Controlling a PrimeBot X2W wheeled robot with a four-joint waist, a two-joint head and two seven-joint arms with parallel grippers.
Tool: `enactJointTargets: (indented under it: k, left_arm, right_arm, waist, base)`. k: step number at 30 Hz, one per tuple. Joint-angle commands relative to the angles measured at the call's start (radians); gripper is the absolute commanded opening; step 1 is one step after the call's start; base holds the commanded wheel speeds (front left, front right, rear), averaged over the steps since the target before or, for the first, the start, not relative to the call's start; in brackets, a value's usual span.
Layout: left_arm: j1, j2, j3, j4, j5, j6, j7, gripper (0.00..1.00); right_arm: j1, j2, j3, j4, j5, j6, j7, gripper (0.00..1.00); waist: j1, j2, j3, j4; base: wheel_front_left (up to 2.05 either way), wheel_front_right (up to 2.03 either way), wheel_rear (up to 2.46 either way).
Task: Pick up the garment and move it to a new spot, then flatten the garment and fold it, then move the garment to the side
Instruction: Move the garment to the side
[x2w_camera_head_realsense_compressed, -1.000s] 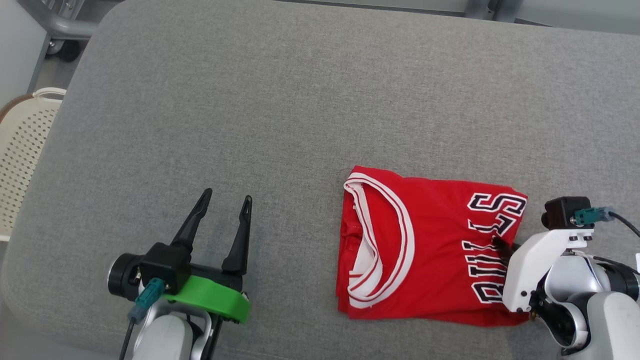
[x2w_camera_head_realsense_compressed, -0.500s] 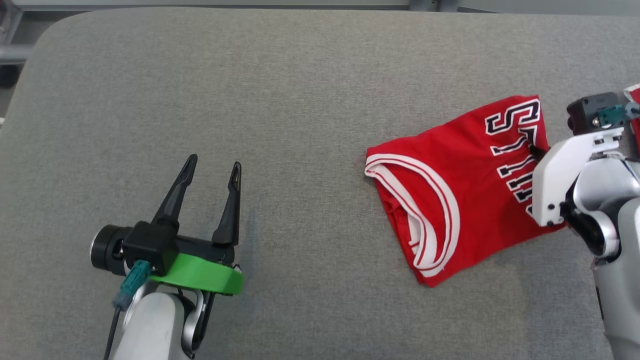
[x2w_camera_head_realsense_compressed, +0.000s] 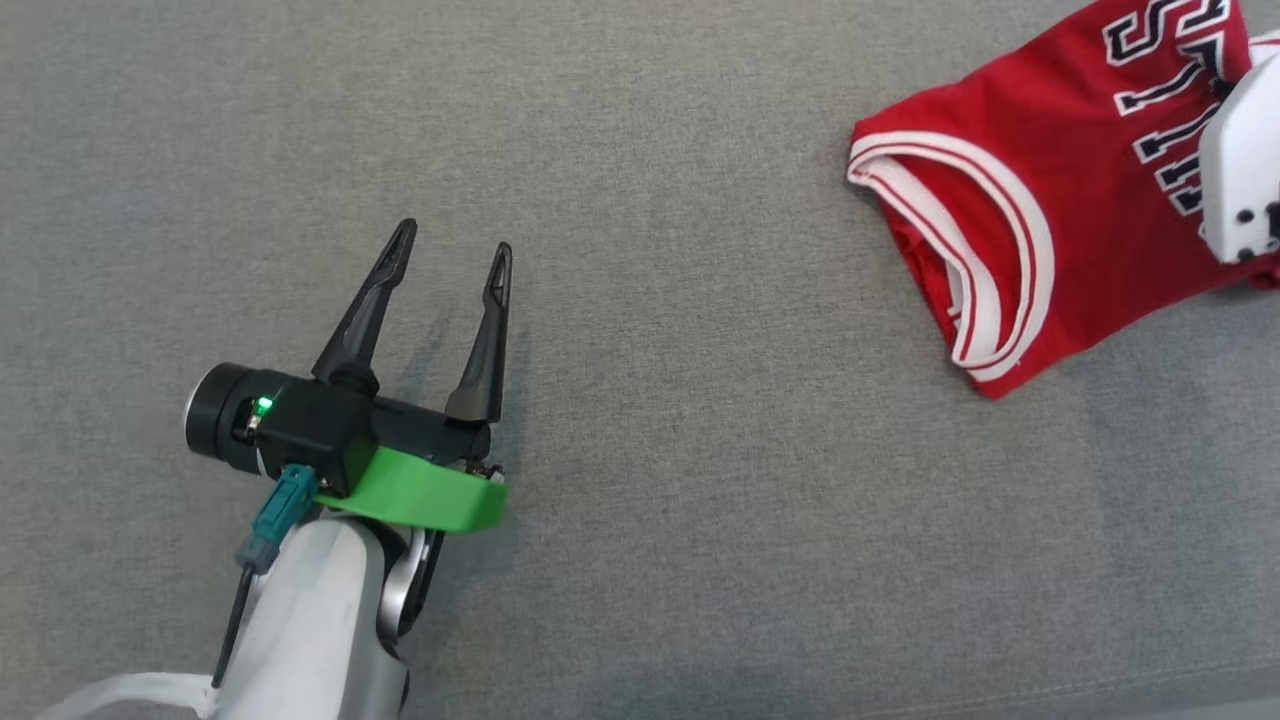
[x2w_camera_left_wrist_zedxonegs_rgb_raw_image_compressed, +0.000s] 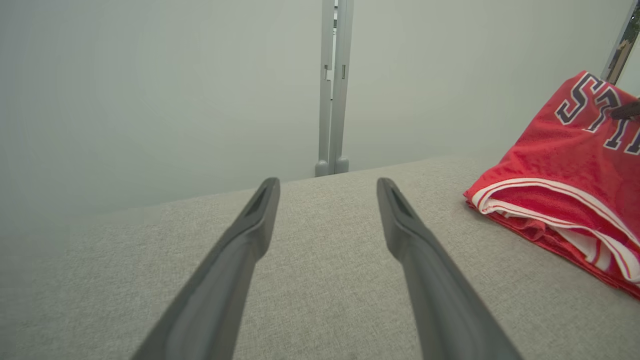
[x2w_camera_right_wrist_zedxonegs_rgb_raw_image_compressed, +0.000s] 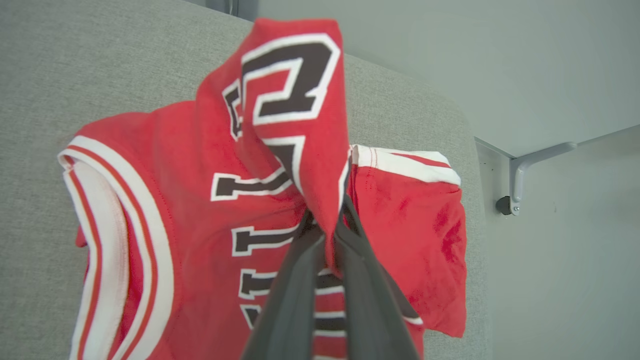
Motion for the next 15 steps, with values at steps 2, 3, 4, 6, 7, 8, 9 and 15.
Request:
enactJointTargets:
  k: [2, 3, 4, 6, 7, 8, 9, 15]
  left_arm:
    - [-0.036, 0.010, -0.012, -0.003, 0.004, -0.002, 0.000, 1.00]
    - [-0.044, 0.013, -0.019, -0.004, 0.002, -0.002, 0.000, 1.00]
    - [-0.051, 0.016, -0.026, -0.003, 0.000, -0.002, 0.000, 1.00]
    - [-0.065, 0.023, -0.040, -0.003, -0.004, -0.002, 0.000, 1.00]
    - [-0.072, 0.025, -0.044, -0.003, -0.006, -0.002, 0.000, 1.00]
    - [-0.078, 0.028, -0.047, -0.003, -0.008, -0.002, 0.000, 1.00]
    - [-0.082, 0.030, -0.049, -0.003, -0.011, -0.002, 0.000, 1.00]
    - [-0.098, 0.056, -0.076, 0.006, -0.022, -0.002, 0.000, 1.00]
  right_arm:
    - [-0.039, -0.024, -0.017, -0.001, -0.006, -0.002, 0.007, 0.00]
    - [-0.049, -0.031, -0.024, -0.001, -0.008, -0.002, 0.012, 0.00]
    - [-0.057, -0.039, -0.033, -0.002, -0.013, -0.002, 0.021, 0.00]
    - [-0.070, -0.058, -0.057, -0.010, -0.017, -0.002, 0.038, 0.00]
    - [-0.074, -0.066, -0.071, -0.017, -0.019, -0.002, 0.045, 0.00]
    - [-0.076, -0.073, -0.089, -0.024, -0.023, -0.002, 0.052, 0.00]
    - [-0.076, -0.078, -0.105, -0.032, -0.025, -0.002, 0.056, 0.00]
    - [-0.105, -0.099, -0.200, -0.010, -0.049, -0.002, 0.039, 0.00]
  waist:
    - [-0.0001, -0.0001, 0.073, -0.063]
    - [-0.0001, -0.0001, 0.081, -0.066]
    - [-0.0001, -0.0001, 0.090, -0.069]
    - [-0.0001, -0.0001, 0.105, -0.072]
    - [-0.0001, -0.0001, 0.112, -0.073]
    - [-0.0001, -0.0001, 0.119, -0.074]
    - [-0.0001, -0.0001, 0.125, -0.075]
    - [-0.0001, -0.0001, 0.160, -0.068]
  base:
    - [0.00, 0.00, 0.00]
    - [0.00, 0.00, 0.00]
    - [0.00, 0.00, 0.00]
    - [0.00, 0.00, 0.00]
    - [0.00, 0.00, 0.00]
    - [0.00, 0.00, 0.00]
    - [0.00, 0.00, 0.00]
    - [0.00, 0.00, 0.00]
